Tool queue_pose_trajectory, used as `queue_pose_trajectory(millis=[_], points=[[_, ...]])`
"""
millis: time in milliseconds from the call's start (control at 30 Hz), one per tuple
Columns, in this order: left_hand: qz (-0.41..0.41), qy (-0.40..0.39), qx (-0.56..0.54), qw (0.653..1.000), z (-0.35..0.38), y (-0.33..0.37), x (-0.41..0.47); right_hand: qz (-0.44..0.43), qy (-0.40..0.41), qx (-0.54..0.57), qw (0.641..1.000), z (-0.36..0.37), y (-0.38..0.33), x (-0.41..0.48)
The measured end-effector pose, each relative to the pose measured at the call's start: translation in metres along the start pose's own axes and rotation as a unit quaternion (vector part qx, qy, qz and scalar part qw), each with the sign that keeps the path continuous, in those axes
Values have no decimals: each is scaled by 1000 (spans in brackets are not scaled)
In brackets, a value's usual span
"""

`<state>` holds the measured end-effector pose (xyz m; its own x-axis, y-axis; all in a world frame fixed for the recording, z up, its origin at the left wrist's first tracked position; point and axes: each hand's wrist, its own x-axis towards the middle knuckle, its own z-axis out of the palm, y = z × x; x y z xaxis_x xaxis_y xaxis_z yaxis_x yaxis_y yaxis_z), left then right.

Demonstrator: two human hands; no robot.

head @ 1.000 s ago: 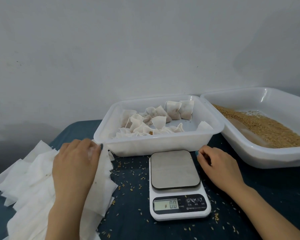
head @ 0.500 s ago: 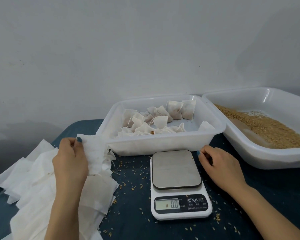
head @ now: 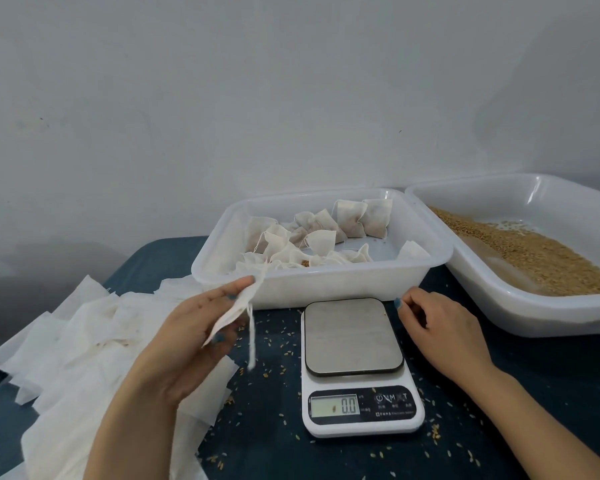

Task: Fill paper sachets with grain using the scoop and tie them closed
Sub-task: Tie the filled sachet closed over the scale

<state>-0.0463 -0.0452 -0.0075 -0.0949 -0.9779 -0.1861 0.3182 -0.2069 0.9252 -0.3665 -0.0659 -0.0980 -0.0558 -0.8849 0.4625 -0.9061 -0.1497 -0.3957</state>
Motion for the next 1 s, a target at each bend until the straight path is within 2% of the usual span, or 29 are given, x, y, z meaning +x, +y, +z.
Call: queue_pose_trajectory(millis=[100,300,400,467,533,633,800,1000], points=[[-46,-71,-140,986,19,-4,-2,2,-1,4,1000,-1,0,0],[-87,-63,-252,962,57,-26,-6,9,-3,9,1000,-5,-3,1],[-110,-67,-270,954,72,-40,-9,8,-5,86,996,-9,-9,1],[-99,-49,-231,967,82,-49,-7,8,-11,226,974,-13,-18,3],[-69,-26,-170,983,92,-56,-3,7,-29,363,931,-18,-28,4],[-26,8,-99,995,105,-64,3,14,-52,474,879,-25,-39,3],[30,59,-3,998,109,-74,10,19,-80,487,869,-26,-41,3],[59,59,89,993,106,-80,4,40,-81,462,882,-26,-38,3]])
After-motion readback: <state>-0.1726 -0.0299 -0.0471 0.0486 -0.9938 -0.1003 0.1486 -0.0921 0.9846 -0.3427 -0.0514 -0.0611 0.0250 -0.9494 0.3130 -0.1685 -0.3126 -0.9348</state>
